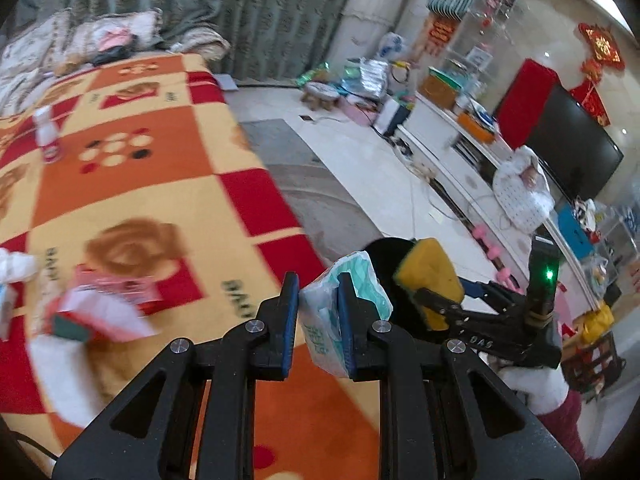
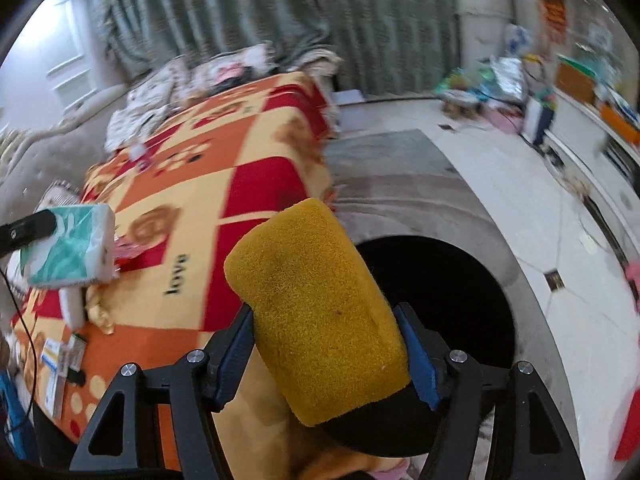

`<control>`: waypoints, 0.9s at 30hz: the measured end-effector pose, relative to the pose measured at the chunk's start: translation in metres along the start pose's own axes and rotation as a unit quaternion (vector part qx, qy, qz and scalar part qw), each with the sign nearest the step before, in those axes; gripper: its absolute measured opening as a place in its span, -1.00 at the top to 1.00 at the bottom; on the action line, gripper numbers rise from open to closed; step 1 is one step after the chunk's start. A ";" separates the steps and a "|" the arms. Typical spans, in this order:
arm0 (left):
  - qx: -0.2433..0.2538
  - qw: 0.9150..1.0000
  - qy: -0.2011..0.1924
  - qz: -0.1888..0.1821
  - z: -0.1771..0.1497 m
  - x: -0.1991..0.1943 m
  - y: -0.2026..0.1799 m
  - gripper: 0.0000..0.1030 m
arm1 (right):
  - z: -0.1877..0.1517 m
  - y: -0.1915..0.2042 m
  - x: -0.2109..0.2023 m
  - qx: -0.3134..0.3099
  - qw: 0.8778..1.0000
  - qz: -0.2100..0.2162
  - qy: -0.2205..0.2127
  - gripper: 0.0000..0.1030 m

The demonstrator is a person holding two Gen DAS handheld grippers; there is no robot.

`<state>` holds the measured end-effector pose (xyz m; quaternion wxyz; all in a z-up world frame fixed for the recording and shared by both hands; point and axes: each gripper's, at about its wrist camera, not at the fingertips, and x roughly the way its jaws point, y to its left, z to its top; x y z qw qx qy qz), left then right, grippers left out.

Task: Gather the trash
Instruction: 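Carry sponge and tissue pack over the black bin and open both tools, then move both open tools back over the bed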

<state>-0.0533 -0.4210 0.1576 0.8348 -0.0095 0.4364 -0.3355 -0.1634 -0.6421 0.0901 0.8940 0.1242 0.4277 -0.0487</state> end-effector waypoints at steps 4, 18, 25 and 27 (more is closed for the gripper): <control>0.007 1.000 0.018 -0.001 0.002 0.039 -0.030 0.68 | -0.003 -0.023 0.004 0.018 1.000 -0.013 0.006 -0.31; -0.008 0.998 0.044 -0.045 -0.004 0.087 -0.054 0.24 | -0.012 -0.076 0.001 0.113 0.993 -0.026 0.011 -0.53; -0.006 0.999 0.034 0.002 -0.010 0.070 -0.039 0.24 | -0.013 -0.050 0.005 0.088 0.996 -0.018 0.007 -0.53; -0.005 0.999 0.026 0.022 -0.013 0.063 -0.033 0.24 | -0.012 -0.039 0.005 0.077 0.997 -0.016 0.005 -0.53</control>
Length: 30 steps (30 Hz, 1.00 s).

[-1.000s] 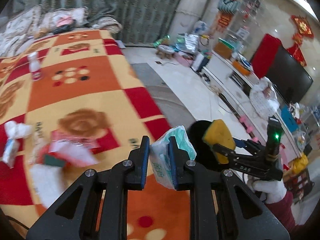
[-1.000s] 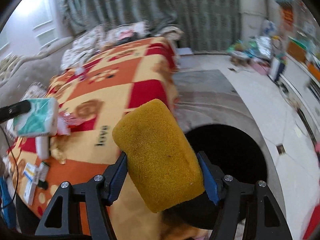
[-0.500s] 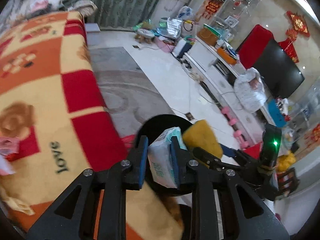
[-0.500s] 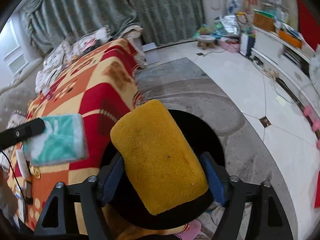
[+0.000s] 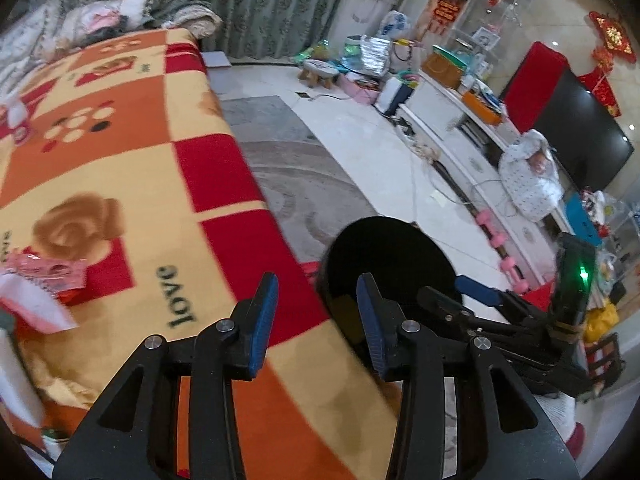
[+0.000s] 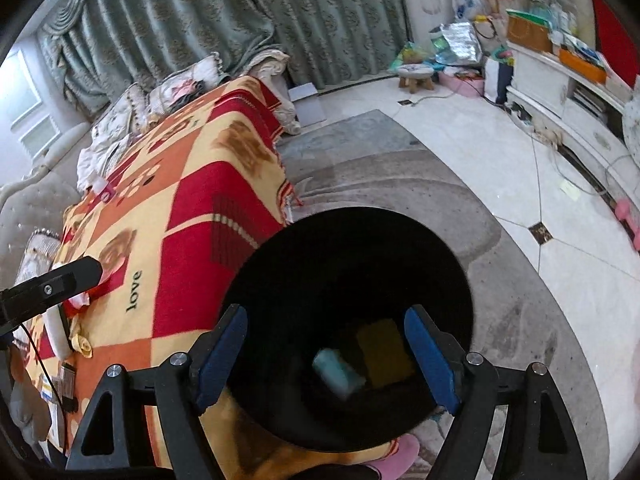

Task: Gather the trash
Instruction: 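Move both open tools back over the bed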

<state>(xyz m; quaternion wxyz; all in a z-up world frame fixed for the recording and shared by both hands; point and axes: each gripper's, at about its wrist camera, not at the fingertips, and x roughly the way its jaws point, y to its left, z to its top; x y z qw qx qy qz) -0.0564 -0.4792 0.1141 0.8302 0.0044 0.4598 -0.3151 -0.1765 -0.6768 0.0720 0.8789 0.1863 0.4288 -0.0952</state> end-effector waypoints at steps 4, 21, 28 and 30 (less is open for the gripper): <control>0.001 1.000 -0.014 0.024 -0.007 -0.009 0.013 0.24 | -0.001 0.023 -0.001 -0.027 1.000 -0.003 -0.006 -0.53; -0.021 0.993 -0.051 0.101 -0.036 -0.066 0.079 0.24 | -0.007 0.134 -0.002 -0.118 0.992 0.033 -0.017 -0.53; -0.040 0.989 -0.062 0.131 -0.050 -0.092 0.119 0.24 | -0.012 0.180 0.010 -0.151 0.987 0.054 -0.005 -0.53; -0.047 0.987 -0.062 0.139 -0.054 -0.099 0.133 0.24 | -0.014 0.196 0.014 -0.163 0.985 0.060 -0.001 -0.53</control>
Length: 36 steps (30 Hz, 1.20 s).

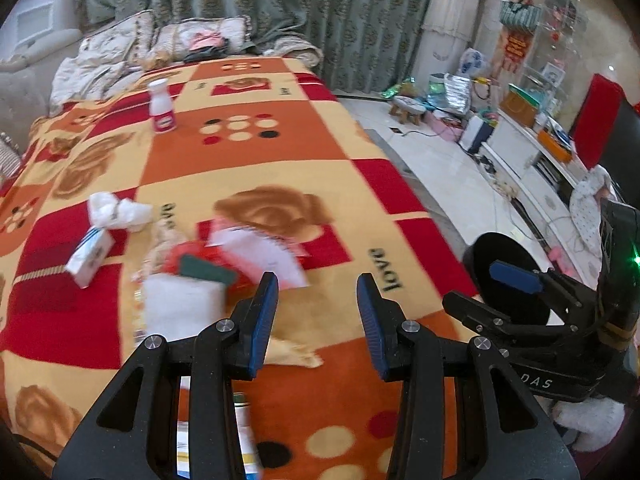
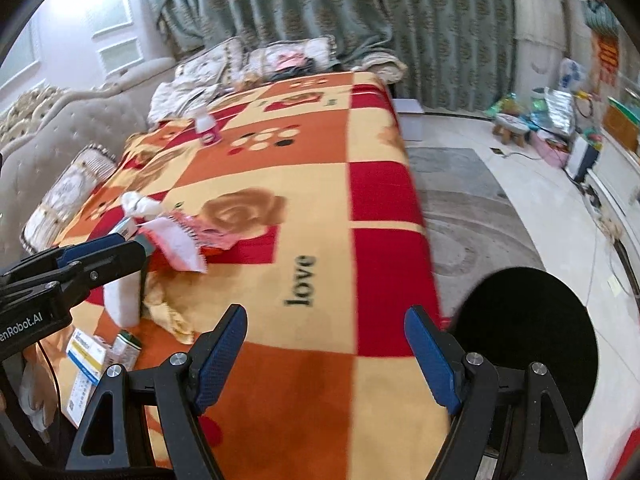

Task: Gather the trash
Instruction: 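Move both open tools back over the bed, then grasp the white medicine box with the left tool while the right tool grasps the pink wrapper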

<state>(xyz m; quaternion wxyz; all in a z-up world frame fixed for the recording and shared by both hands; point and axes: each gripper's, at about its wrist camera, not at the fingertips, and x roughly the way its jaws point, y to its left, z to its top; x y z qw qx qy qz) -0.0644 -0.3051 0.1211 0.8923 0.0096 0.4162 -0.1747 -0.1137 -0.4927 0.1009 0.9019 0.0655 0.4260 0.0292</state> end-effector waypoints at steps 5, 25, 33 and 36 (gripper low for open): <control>-0.016 1.000 -0.003 0.022 -0.004 -0.010 0.039 0.24 | 0.010 0.030 0.016 -0.021 0.999 0.024 0.013 -0.53; -0.115 0.990 0.009 0.084 -0.023 -0.007 0.193 0.24 | 0.054 0.100 0.064 -0.045 0.995 0.078 0.032 -0.53; -0.126 0.989 0.015 0.076 -0.015 0.012 0.223 0.07 | 0.088 0.137 0.112 -0.056 0.990 0.109 0.075 -0.56; -0.128 0.989 0.013 0.071 -0.009 0.025 0.232 -0.02 | 0.084 0.141 0.128 -0.058 0.988 0.113 0.091 -0.56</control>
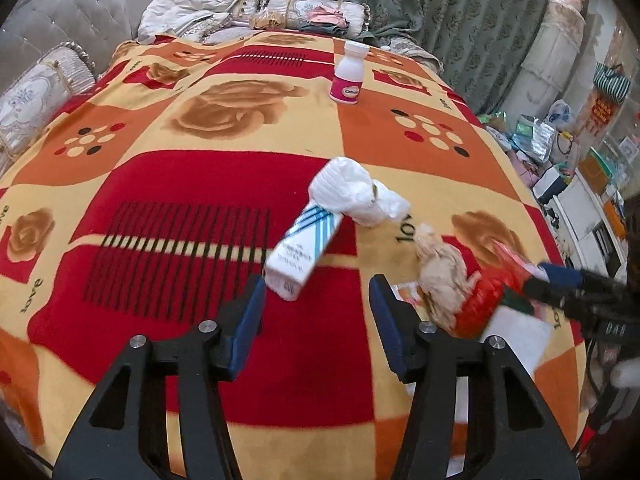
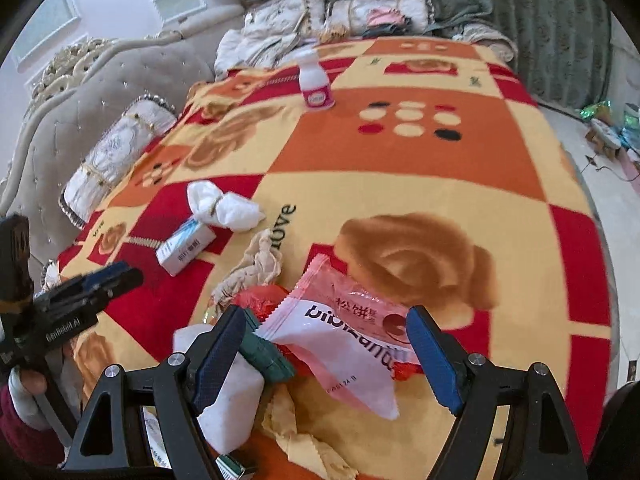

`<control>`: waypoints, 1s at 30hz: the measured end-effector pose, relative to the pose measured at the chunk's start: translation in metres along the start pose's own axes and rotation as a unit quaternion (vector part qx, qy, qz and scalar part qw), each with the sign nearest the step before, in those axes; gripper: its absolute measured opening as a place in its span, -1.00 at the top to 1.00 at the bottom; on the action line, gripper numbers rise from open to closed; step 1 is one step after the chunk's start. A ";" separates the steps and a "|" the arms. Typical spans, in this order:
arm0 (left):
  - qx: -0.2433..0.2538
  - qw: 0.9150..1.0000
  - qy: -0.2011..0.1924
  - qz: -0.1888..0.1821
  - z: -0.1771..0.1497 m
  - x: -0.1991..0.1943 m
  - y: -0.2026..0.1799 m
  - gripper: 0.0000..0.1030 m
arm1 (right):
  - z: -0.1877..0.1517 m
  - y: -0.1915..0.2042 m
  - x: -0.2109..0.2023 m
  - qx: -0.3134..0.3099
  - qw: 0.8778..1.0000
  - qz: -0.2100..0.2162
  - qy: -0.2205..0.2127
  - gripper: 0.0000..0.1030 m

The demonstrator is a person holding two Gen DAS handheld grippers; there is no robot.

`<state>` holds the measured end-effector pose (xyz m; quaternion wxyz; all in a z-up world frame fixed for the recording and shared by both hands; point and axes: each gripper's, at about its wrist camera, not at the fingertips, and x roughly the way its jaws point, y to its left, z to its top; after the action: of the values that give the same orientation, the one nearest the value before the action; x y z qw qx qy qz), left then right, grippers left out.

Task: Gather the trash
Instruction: 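Grasp the white medicine box with the left tool while the right tool grasps the pink wrapper, then carry box and wrapper over the black bin and open both tools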

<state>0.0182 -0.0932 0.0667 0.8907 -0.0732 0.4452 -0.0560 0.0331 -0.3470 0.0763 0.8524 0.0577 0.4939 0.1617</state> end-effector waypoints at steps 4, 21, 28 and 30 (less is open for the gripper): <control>0.013 1.000 0.013 0.009 0.012 0.027 0.002 -0.02 | -0.006 -0.011 0.011 0.015 1.000 0.012 0.007 -0.56; 0.015 0.999 0.038 -0.021 0.010 0.039 -0.004 0.35 | -0.028 -0.018 -0.021 -0.013 0.998 0.036 -0.041 0.51; 0.017 0.998 0.018 -0.050 -0.001 -0.004 -0.021 0.35 | -0.038 -0.025 -0.052 -0.020 0.998 0.021 -0.061 0.51; 0.023 0.998 0.013 -0.051 -0.004 -0.013 -0.029 0.35 | -0.044 -0.027 -0.058 -0.020 0.998 0.019 -0.061 0.51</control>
<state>0.0063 -0.1202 0.0803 0.8823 -0.0747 0.4509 -0.1124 -0.0257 -0.3940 0.0946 0.8787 0.0598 0.4362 0.1843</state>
